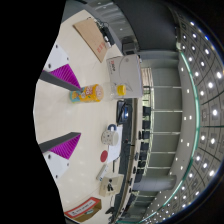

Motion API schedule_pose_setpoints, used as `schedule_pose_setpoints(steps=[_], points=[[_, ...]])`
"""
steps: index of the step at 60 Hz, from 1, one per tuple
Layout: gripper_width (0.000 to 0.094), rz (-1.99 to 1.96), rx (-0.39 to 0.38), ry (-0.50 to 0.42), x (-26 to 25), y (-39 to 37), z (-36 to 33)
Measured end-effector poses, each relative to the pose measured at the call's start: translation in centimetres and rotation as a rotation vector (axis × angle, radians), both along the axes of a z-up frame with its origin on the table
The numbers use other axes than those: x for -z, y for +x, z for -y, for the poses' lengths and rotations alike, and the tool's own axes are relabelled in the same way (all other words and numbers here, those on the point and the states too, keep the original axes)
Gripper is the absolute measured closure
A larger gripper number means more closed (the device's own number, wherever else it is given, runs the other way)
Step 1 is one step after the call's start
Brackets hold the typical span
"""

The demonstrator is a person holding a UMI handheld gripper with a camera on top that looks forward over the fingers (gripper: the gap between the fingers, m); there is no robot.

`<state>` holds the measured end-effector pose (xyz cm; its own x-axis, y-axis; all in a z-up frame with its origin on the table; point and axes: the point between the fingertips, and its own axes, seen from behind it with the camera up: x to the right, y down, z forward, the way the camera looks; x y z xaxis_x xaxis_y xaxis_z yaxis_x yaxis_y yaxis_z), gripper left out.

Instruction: Pour water

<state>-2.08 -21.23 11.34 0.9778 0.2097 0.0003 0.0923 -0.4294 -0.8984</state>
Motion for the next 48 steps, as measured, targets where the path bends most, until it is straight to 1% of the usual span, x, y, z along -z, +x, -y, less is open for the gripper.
schedule_pose_setpoints(steps=[7,13,15,19,21,25,28,33,42,48], points=[[0.0075,-0.03,-0.008,0.039,1.5,-5.2,-3.5],[0.0085,-0.015,0.01,0.073,2.7,-7.5,-6.8],[0.011,-0.001,0.032,0.083,3.1,-7.6,-7.9],[0.0208,0.019,0.077,0.095,4.1,-7.9,-9.7],[0.0236,0.019,0.092,0.102,4.4,-8.0,-10.4],[0.0313,0.014,0.103,0.107,4.8,-8.2,-11.7],[0.0398,0.015,0.107,0.117,4.7,-8.4,-11.9],[0.0434,0.016,0.105,0.134,4.5,-8.6,-12.2],[0.0534,0.009,0.094,0.141,3.8,-9.1,-12.5],[0.0535,-0.033,0.073,0.135,2.0,-10.4,-13.4]])
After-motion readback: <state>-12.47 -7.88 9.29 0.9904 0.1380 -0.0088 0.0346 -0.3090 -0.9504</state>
